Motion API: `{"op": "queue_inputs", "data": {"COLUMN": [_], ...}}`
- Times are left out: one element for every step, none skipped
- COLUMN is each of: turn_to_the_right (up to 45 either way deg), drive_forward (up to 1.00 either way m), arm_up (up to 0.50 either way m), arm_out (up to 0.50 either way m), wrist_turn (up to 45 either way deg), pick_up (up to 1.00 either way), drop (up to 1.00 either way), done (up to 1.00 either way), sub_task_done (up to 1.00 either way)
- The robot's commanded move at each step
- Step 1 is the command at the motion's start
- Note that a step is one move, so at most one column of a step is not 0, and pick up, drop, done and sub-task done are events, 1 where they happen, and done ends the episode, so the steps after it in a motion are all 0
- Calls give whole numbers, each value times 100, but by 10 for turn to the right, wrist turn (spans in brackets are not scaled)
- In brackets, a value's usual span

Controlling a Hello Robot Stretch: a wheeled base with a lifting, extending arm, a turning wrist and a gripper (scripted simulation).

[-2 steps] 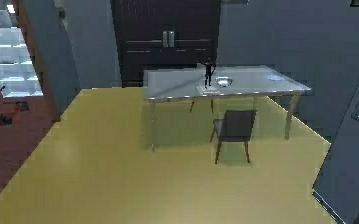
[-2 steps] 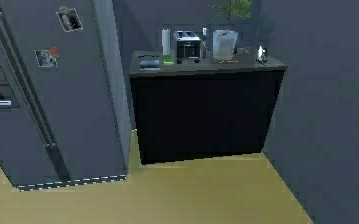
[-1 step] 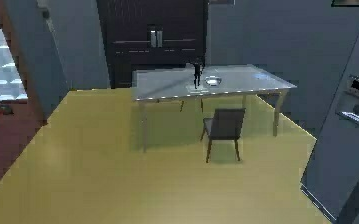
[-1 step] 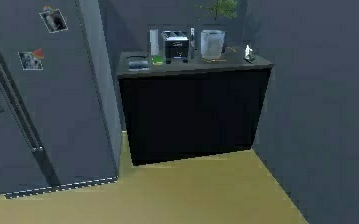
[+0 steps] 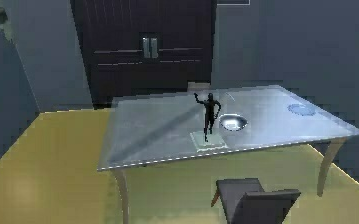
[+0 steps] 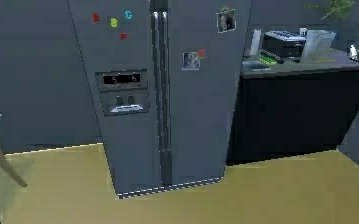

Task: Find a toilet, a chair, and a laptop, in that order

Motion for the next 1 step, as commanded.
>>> {"op": "queue_inputs", "data": {"turn_to_the_right": [240], "drive_forward": [0], "arm_up": [0], "arm_out": [0], "wrist_turn": [0], "pick_up": [0], "drop": [0], "done": [0], "sub_task_done": [0]}}
